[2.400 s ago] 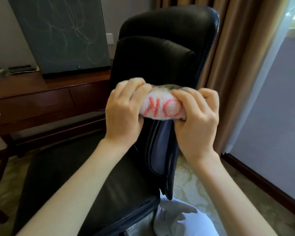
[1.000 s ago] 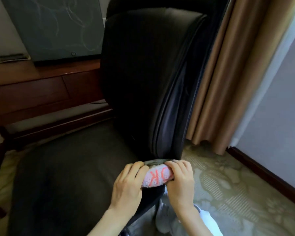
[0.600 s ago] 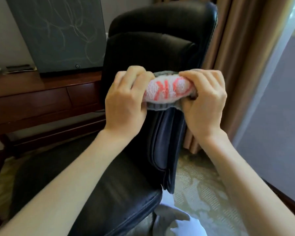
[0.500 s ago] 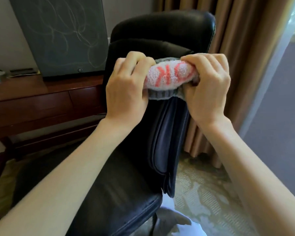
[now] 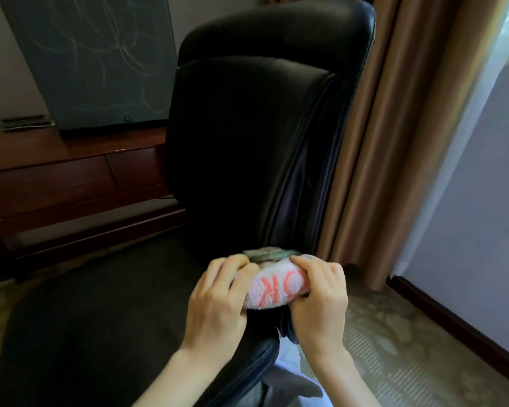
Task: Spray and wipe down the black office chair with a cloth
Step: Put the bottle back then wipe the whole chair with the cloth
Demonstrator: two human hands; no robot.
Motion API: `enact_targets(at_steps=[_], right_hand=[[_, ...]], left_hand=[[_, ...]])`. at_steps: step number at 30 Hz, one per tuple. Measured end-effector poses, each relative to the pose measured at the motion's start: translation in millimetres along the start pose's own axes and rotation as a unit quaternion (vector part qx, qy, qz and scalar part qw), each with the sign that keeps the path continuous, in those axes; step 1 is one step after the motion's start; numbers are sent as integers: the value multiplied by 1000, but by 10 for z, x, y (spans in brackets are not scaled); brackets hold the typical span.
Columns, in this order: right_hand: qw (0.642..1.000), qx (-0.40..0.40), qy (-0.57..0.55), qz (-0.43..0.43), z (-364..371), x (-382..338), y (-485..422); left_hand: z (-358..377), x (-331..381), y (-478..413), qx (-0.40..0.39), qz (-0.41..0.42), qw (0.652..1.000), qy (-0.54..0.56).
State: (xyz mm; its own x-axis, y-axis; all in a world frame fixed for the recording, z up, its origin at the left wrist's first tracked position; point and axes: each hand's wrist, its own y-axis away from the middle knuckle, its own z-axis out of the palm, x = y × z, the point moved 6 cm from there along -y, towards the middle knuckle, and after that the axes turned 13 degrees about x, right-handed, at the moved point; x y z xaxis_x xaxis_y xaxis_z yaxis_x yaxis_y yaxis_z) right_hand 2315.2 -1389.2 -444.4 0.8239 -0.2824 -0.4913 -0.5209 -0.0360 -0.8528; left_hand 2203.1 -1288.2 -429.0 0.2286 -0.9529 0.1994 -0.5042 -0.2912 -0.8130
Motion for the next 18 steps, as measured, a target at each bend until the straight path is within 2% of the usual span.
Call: enact_targets(at_steps=[3, 9, 12, 15, 18], right_hand=[[1000, 8, -10, -29, -16, -75, -193], [990, 67, -28, -119, -211, -597, -1298], [987, 95, -31, -122, -254, -785, -1766], [987, 94, -21, -125, -266, -777, -1767], [989, 77, -39, -117, -257, -589, -1413]], left_hand=[[-66, 31, -101, 14, 3, 1000, 9], [-517, 224, -999, 132, 13, 991, -10], [-718, 298, -1401, 184, 15, 983, -9], [-761, 307, -1529, 187, 12, 982, -7], [-589, 287, -1243, 140, 25, 990, -22]])
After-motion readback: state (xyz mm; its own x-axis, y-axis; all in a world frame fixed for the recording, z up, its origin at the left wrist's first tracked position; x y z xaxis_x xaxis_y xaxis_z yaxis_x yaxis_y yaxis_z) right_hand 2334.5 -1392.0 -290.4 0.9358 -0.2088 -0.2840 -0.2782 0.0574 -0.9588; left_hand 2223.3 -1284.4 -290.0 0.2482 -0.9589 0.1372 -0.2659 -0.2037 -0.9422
